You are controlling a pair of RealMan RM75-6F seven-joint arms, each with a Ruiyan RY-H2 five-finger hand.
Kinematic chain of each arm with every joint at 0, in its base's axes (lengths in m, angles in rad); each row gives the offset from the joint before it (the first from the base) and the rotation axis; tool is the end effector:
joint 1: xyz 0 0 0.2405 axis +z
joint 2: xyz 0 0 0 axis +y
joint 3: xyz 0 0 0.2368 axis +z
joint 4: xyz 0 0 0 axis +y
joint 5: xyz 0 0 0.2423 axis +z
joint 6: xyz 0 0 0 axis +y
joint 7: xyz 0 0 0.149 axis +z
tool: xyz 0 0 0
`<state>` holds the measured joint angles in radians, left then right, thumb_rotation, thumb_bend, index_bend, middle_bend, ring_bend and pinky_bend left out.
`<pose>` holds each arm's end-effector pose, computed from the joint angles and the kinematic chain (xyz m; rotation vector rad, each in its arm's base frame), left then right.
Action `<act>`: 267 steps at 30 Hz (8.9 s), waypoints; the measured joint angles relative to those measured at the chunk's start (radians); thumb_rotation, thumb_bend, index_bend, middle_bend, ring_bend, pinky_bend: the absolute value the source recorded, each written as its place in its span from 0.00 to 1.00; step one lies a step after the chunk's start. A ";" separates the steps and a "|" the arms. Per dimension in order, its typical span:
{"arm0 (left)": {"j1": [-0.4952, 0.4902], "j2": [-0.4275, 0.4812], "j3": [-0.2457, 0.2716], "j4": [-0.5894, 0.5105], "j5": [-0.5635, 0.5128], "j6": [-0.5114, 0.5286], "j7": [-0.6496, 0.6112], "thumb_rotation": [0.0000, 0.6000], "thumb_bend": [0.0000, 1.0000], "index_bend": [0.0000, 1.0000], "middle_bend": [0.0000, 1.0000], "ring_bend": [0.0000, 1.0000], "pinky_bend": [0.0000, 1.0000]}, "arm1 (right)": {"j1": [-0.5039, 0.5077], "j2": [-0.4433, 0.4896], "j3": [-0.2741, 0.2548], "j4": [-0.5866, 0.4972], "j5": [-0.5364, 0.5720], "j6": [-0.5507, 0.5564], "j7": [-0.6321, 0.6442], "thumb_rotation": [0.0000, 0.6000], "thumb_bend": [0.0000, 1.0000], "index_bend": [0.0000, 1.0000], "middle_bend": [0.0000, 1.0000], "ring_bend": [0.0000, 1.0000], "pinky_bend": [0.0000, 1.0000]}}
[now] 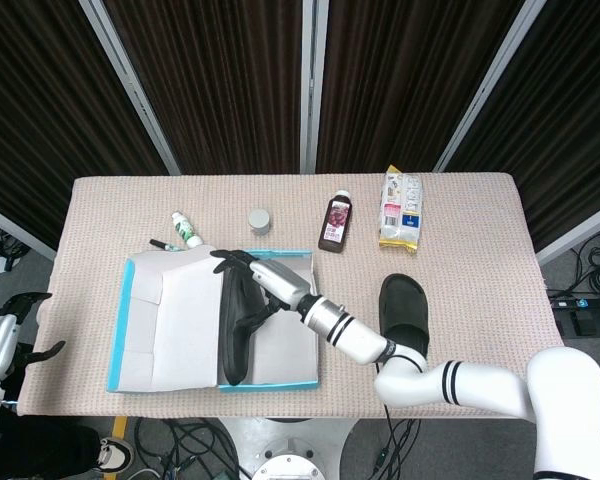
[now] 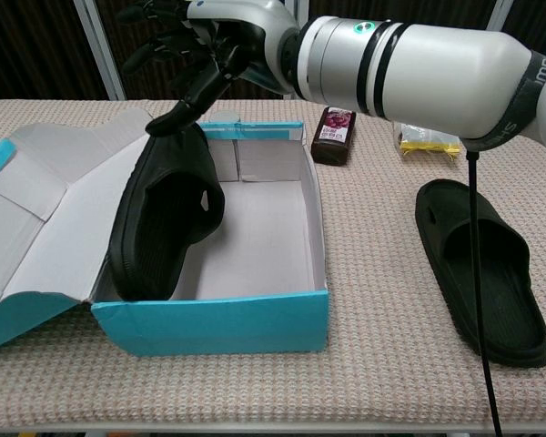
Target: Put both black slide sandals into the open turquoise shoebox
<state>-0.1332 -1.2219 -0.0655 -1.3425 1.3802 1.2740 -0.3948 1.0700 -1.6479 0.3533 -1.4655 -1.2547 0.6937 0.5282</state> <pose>-0.3734 0.2089 0.1058 -1.2334 -1.2379 -0.9359 0.0469 -0.3447 -0.0807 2.0264 -1.7278 1.5175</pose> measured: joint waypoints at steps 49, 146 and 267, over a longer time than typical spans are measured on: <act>-0.009 0.002 -0.007 -0.008 -0.006 -0.010 0.004 1.00 0.17 0.23 0.20 0.13 0.24 | -0.043 0.038 -0.052 0.040 -0.146 0.066 0.039 1.00 0.04 0.00 0.21 0.00 0.18; -0.034 -0.006 0.007 0.008 -0.012 -0.067 -0.053 1.00 0.17 0.24 0.20 0.13 0.24 | 0.228 0.321 -0.546 -0.230 1.143 0.119 -1.193 1.00 0.08 0.00 0.45 0.19 0.17; -0.014 -0.020 -0.021 0.032 -0.031 -0.039 -0.083 1.00 0.17 0.24 0.20 0.13 0.24 | -0.108 -0.010 -0.174 0.264 -0.140 0.042 -0.112 1.00 0.13 0.28 0.52 0.32 0.36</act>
<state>-0.1477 -1.2420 -0.0860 -1.3106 1.3489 1.2349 -0.4781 0.9624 -1.6577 0.1790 -1.2012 -1.3945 0.7361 0.4158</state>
